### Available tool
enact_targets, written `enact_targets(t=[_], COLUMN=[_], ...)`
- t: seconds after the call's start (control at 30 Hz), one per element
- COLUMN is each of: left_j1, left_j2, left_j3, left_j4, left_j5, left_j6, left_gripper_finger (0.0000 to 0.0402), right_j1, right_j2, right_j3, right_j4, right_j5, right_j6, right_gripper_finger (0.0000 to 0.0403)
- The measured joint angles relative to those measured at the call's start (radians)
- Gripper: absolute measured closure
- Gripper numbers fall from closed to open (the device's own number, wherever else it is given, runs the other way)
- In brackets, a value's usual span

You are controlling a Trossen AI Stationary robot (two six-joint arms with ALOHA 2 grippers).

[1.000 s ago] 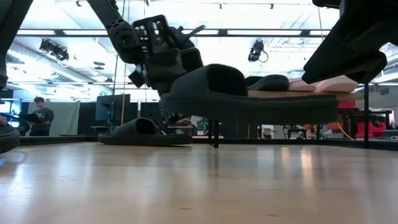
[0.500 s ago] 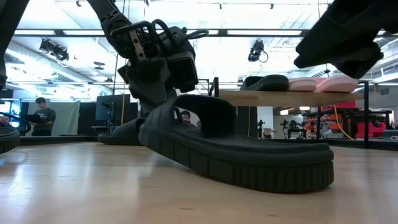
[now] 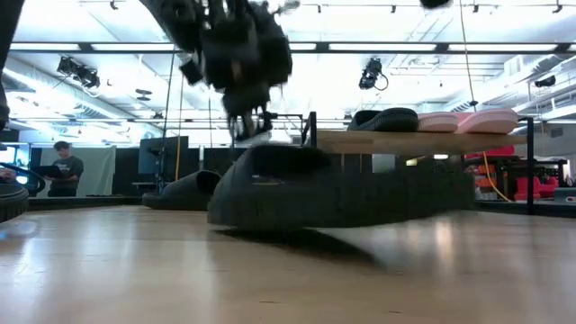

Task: Pick and place slides into the shelf
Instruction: Put the black slide on the shelf

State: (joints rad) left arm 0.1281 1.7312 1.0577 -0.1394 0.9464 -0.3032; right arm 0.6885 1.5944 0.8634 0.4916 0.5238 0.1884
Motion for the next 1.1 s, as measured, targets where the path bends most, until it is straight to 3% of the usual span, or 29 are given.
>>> enact_targets(t=[0.3,0.43,0.57,0.7,0.8,0.87,1.0,1.1], left_j1=[0.040,0.034,0.036,0.047,0.051,0.054,0.060,0.059], left_j2=[-0.221,-0.302,-0.361,-0.392,-0.403,-0.405,-0.403,-0.403], left_j3=[0.129,0.149,0.149,0.150,0.148,0.150,0.149,0.149], left_j4=[-0.143,-0.146,-0.153,-0.171,-0.198,-0.206,-0.263,-0.301], left_j5=[-0.009,-0.021,-0.022,-0.025,-0.031,-0.030,-0.031,-0.031], left_j6=[0.039,0.106,0.132,0.160,0.206,0.219,0.217,0.221], left_gripper_finger=[0.0255,0.0267,0.0278,0.0287,0.0291,0.0291,0.0290,0.0292], right_j1=[0.089,0.093,0.094,0.090,0.070,0.044,-0.009,-0.020], right_j2=[0.109,0.223,0.316,0.357,0.364,0.362,0.357,0.357], right_j3=[0.180,0.255,0.322,0.354,0.356,0.356,0.356,0.356], right_j4=[-0.262,-0.478,-0.729,-0.749,-0.759,-0.764,-0.765,-0.772], right_j5=[0.068,0.068,0.075,0.072,0.062,0.021,-0.216,-0.236], right_j6=[-0.114,-0.100,-0.185,-0.326,-0.292,-0.182,-0.136,-0.134], right_gripper_finger=[0.0307,0.0307,0.0307,0.0307,0.0307,0.0307,0.0307,0.0307])
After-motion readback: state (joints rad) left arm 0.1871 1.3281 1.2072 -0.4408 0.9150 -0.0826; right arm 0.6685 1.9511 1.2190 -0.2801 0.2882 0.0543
